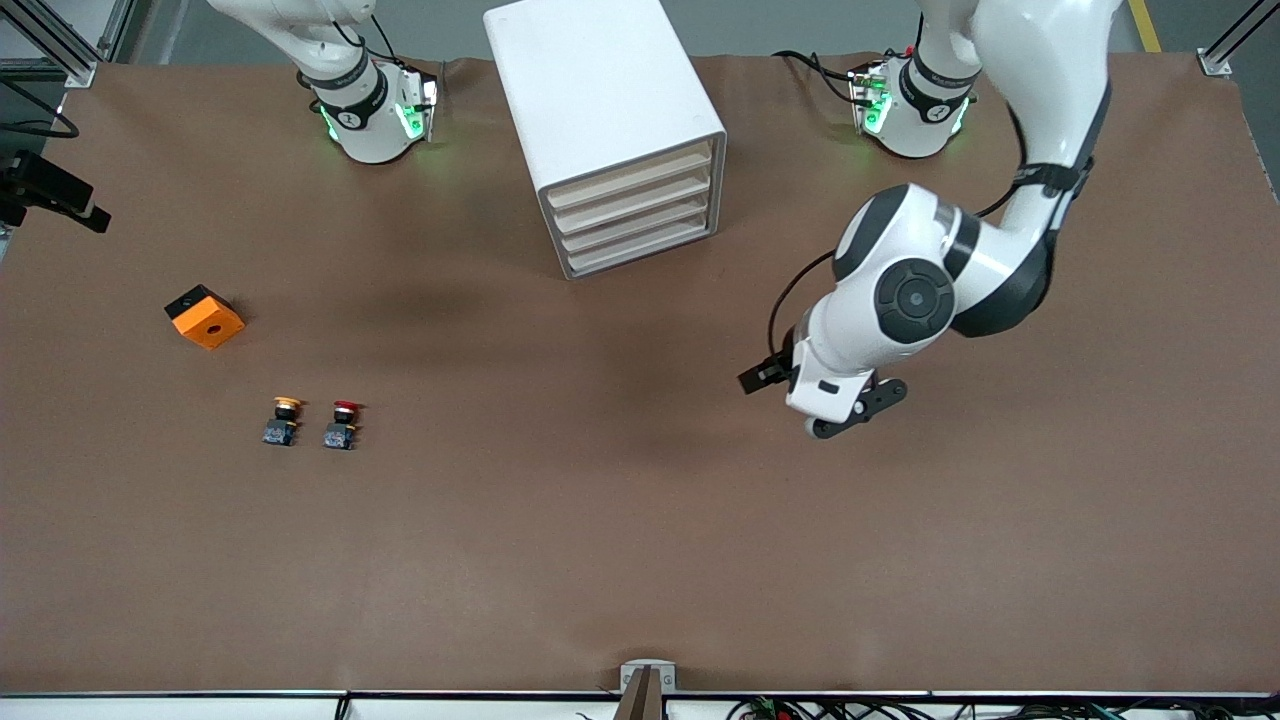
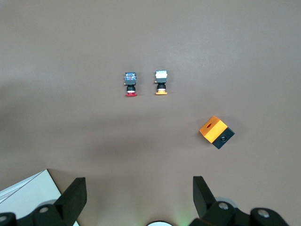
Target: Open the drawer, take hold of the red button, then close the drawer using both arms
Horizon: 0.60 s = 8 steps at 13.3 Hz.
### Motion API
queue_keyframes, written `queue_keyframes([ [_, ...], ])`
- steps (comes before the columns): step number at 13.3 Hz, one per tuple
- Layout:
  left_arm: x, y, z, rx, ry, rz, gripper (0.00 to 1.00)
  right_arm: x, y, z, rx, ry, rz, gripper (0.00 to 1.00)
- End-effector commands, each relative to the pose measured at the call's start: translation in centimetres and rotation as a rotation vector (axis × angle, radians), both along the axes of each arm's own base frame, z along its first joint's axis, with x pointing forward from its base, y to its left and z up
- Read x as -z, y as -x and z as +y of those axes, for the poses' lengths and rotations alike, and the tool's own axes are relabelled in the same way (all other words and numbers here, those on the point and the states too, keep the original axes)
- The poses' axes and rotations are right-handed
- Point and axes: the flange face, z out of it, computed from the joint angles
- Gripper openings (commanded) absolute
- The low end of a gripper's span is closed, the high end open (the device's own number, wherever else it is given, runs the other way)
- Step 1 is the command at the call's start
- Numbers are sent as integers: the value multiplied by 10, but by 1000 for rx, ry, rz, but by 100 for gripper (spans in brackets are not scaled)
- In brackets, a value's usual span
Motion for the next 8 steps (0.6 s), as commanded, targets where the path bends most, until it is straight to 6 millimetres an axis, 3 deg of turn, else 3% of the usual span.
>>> queue_keyframes([
  [1, -33, 6, 34, 108, -28, 3, 100, -2, 8, 2, -15, 12, -9, 100],
  [3, -67, 14, 53, 157, -36, -1, 100, -2, 8, 3, -18, 12, -9, 100],
  [4, -79, 13, 77, 164, -38, 7, 100, -2, 8, 3, -18, 12, -9, 100],
  [8, -107, 36, 120, 303, -38, 26, 100, 1, 10, 2, -17, 11, -1, 100],
])
